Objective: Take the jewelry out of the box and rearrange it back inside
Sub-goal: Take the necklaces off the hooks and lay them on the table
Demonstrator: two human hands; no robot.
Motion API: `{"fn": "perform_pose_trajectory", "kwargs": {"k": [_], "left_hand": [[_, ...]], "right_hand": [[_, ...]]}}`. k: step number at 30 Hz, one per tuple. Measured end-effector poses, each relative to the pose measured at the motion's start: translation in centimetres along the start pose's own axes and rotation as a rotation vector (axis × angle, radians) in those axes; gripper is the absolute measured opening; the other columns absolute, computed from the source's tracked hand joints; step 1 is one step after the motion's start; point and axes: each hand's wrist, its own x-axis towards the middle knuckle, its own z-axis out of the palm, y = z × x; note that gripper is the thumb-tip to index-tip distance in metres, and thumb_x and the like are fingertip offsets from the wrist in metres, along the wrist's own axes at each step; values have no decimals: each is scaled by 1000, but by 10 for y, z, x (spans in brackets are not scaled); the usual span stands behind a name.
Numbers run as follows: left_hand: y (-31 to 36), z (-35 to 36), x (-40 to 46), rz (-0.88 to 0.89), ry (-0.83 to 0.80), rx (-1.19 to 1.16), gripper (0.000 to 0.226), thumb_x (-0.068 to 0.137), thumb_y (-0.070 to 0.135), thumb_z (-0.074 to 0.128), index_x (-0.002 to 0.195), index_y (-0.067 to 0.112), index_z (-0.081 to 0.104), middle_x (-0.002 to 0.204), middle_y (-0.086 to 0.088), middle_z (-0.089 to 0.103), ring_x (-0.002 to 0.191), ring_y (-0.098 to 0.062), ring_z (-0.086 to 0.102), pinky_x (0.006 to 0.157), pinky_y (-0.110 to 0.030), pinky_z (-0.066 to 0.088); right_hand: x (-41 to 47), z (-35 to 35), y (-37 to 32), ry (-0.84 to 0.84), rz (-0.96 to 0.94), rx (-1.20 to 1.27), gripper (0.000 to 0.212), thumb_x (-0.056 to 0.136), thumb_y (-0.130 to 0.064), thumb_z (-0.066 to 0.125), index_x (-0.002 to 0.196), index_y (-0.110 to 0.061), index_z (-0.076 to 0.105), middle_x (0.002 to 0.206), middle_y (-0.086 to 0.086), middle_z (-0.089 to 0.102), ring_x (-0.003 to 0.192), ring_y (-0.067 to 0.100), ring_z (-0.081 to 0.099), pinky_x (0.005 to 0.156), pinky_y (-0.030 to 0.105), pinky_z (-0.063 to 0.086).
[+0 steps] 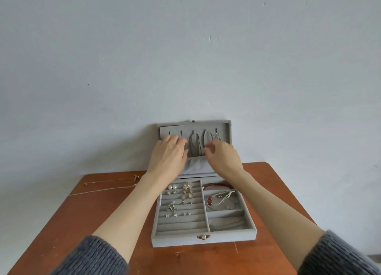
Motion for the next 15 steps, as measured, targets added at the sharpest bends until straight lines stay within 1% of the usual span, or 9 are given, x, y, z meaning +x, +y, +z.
{"fn": "perform_pose_trajectory", "kwargs": {"k": [2,4,6,8,11,13,15], "left_hand": [[-1,10,11,-3,29,34,29,93,23,48,118,11,57,114,-7,60,107,-25,51,85,-36,42],[-2,18,19,-30,75,46,24,89,22,56,110,11,61,105,-6,63,99,-26,54,80,-38,43],[-3,24,23,-51,122,47,19,82,21,65,99,12,65,95,-5,65,91,-27,57,74,-38,45],[-4,29,25,-51,151,43,20,75,20,73,92,13,65,88,-3,65,84,-26,58,69,-38,46],[-6,34,24,-41,175,32,24,71,19,76,91,13,66,86,-3,65,81,-27,58,67,-37,47],[-7,36,23,-39,176,23,25,71,18,76,93,12,66,86,-3,65,82,-27,57,68,-37,48],[-8,35,22,-30,166,13,24,73,17,74,95,11,66,87,-4,65,84,-27,58,70,-37,48]], "right_hand": [[13,10,0,27,-12,-11,25,93,-22,47,110,-12,63,109,9,67,102,29,59,83,36,49],[22,20,-1,70,-16,-49,23,92,-26,49,107,-14,63,106,8,68,100,29,60,80,36,49],[28,28,-2,119,4,-93,25,92,-31,51,107,-14,62,104,7,67,100,29,60,79,36,48],[32,35,-3,157,26,-144,29,91,-35,51,108,-14,61,106,7,67,101,30,60,78,35,45],[37,38,-4,173,53,-200,27,92,-33,50,105,-13,64,104,9,68,100,32,61,74,33,44],[39,38,-7,167,73,-190,25,91,-31,50,97,-12,66,100,11,68,97,34,61,73,32,43],[39,37,-11,154,79,-174,24,91,-28,49,94,-11,66,98,12,68,95,35,62,73,33,44]]}}
